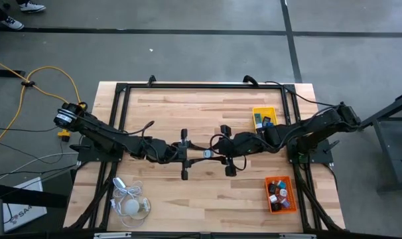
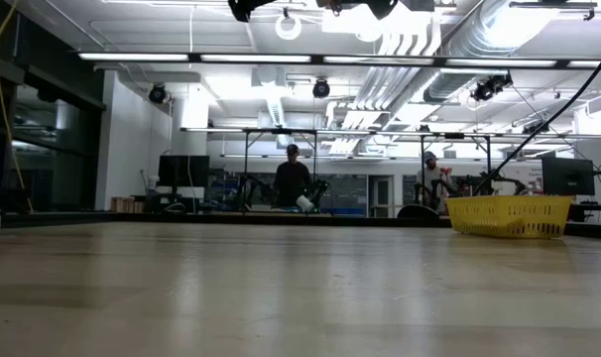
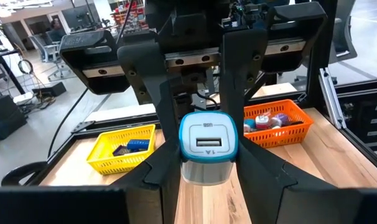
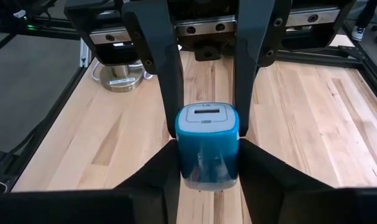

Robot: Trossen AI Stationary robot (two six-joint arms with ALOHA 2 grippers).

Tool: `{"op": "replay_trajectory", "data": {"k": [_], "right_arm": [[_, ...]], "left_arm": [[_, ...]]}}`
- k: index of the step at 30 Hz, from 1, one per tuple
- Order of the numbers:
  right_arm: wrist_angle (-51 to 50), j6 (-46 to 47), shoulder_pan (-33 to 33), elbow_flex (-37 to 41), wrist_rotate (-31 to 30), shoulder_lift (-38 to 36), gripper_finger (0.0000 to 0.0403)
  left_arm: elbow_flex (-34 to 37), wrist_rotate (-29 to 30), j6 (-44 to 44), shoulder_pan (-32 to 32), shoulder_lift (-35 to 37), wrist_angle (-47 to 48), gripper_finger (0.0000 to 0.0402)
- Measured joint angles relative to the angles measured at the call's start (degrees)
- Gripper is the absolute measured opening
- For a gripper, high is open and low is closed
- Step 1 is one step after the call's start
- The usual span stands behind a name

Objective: Pick & Place Office items
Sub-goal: Put the light blue charger adapter into the orange bin

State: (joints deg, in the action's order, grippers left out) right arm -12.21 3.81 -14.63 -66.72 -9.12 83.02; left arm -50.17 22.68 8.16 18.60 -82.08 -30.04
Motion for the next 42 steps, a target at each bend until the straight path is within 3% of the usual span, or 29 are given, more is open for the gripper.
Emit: {"op": "replay_trajectory", "data": {"k": [24,34,42], "right_arm": [[0.0,0.8,0.0,0.0,0.3,0.0,0.0121],[0.0,1.3,0.0,0.0,1.8,0.0,0.0120],[-6.4,5.1,-0.2,0.0,1.6,-0.5,0.0119]], "left_arm": [[0.0,0.0,-0.8,0.0,0.0,0.0,0.0137],[0.0,0.2,0.4,0.0,0.0,-0.2,0.0227],[0.0,0.1,0.2,0.0,0.0,-0.4,0.0239]]}}
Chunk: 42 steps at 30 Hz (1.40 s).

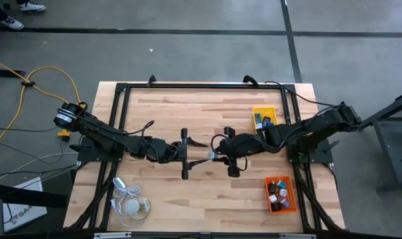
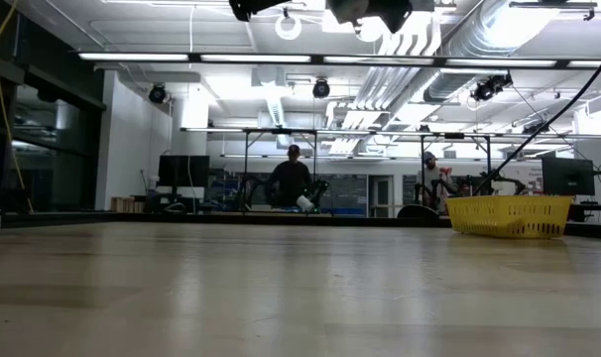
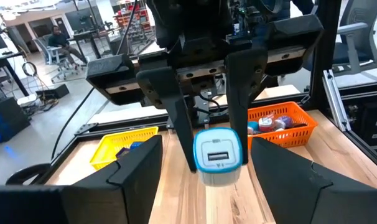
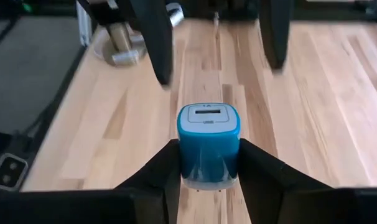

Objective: Pick & Place Office items
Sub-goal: Put the light blue charger adapter into the orange bin

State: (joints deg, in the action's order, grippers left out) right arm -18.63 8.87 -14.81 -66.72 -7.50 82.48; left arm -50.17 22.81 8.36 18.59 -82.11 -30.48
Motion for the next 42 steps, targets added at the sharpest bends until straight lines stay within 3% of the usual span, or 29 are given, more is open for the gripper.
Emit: {"op": "replay_trajectory", "data": {"k": [11,18,33,42], "right_arm": [[-14.3,10.1,-3.3,0.0,-2.2,-7.2,0.0120],[-29.2,25.8,-10.0,-0.1,-7.4,-10.9,0.0121],[-42.5,63.8,-30.4,0.0,-18.3,-10.2,0.0123],[-44.5,82.3,-39.2,0.0,-20.8,-1.4,0.0125]], "left_arm": [[0.0,0.0,-0.3,0.0,0.0,0.0,0.0240],[0.0,-0.1,-0.2,0.0,0.0,0.0,0.0240],[0.0,-0.1,-0.7,0.0,-0.1,0.3,0.0240],[0.0,-0.1,-0.9,0.0,-0.2,0.5,0.0240]]}}
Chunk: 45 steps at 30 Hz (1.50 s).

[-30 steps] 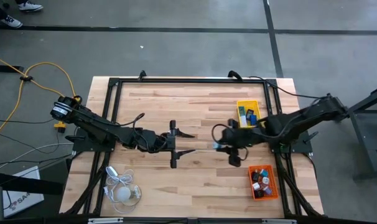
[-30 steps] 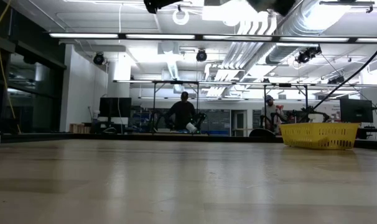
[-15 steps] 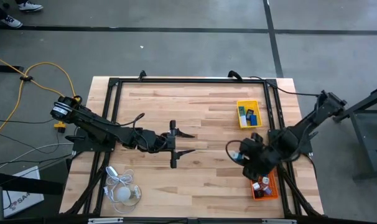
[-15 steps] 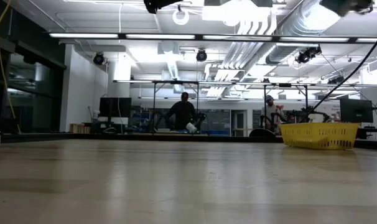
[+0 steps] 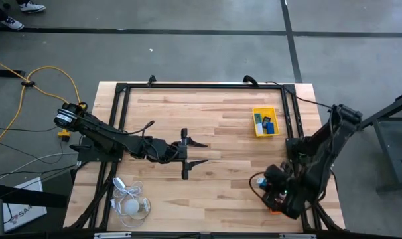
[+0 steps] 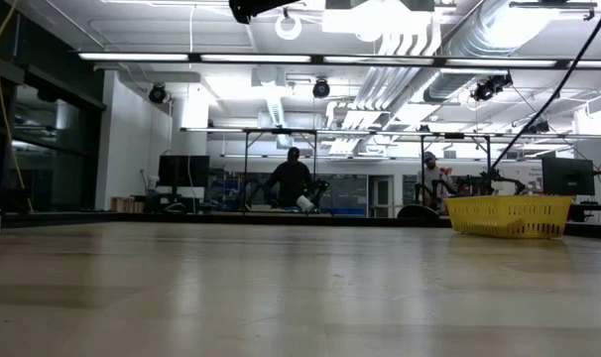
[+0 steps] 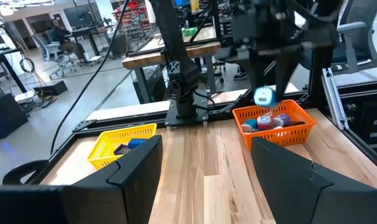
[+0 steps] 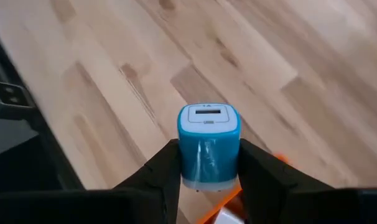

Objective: Pick & Place Office items
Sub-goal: Put the light blue charger adapter into the orange bin

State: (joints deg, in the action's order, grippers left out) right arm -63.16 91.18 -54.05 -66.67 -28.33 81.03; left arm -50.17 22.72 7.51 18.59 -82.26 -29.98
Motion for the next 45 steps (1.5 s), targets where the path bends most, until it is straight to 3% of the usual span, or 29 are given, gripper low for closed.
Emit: {"op": "replay_trajectory", "data": {"k": [11,21,26,45], "right_arm": [[-1.3,17.2,-5.4,0.0,7.8,10.1,0.0125],[-7.7,30.4,-9.1,0.0,11.8,12.2,0.0127],[-6.5,32.1,-9.0,2.0,15.2,12.2,0.0127],[-0.4,32.1,-9.0,6.1,16.3,12.2,0.0130]], "left_arm": [[0.0,0.0,0.0,0.0,0.0,0.0,0.0240],[0.0,0.0,0.0,0.0,0.0,0.0,0.0240],[0.0,0.0,0.0,0.0,0.0,0.0,0.0240],[0.0,0.0,0.0,0.0,0.0,0.2,0.0240]]}}
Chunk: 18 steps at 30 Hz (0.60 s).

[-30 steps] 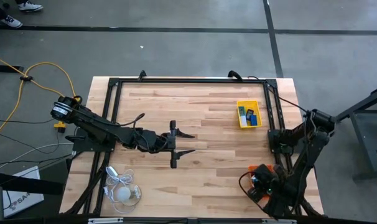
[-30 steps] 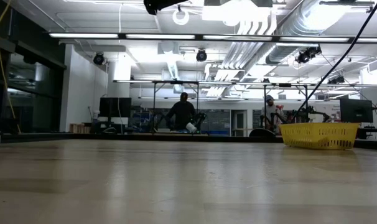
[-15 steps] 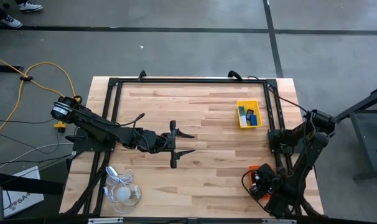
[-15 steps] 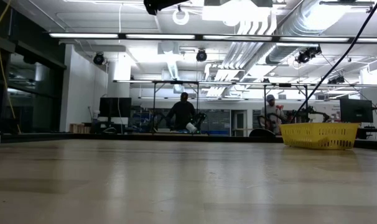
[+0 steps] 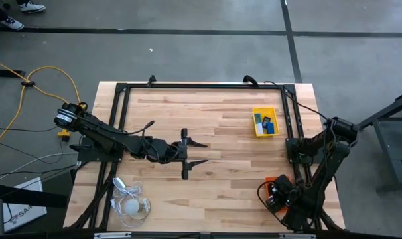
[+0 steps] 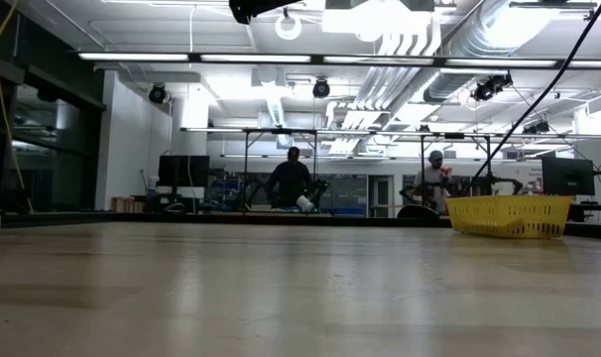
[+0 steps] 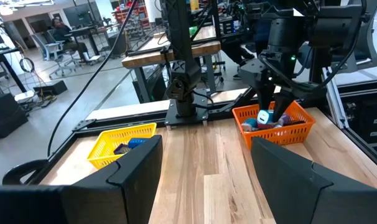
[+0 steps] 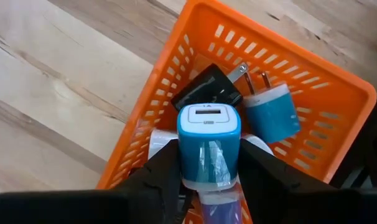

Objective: Pick & Place Office items
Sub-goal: Put the light blue charger adapter into the orange bin

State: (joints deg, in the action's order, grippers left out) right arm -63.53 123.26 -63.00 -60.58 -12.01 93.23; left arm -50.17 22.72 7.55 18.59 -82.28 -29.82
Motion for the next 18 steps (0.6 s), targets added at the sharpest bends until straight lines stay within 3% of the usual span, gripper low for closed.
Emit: {"op": "replay_trajectory", "data": {"k": [7,18], "right_arm": [[0.2,-0.5,0.0,0.0,0.0,0.0,0.0136],[0.2,-0.5,0.0,0.0,0.0,0.0,0.0212]], "left_arm": [[0.0,0.0,0.0,0.0,0.0,0.0,0.0240],[0.0,0.0,0.0,0.0,0.0,0.0,0.0240]]}}
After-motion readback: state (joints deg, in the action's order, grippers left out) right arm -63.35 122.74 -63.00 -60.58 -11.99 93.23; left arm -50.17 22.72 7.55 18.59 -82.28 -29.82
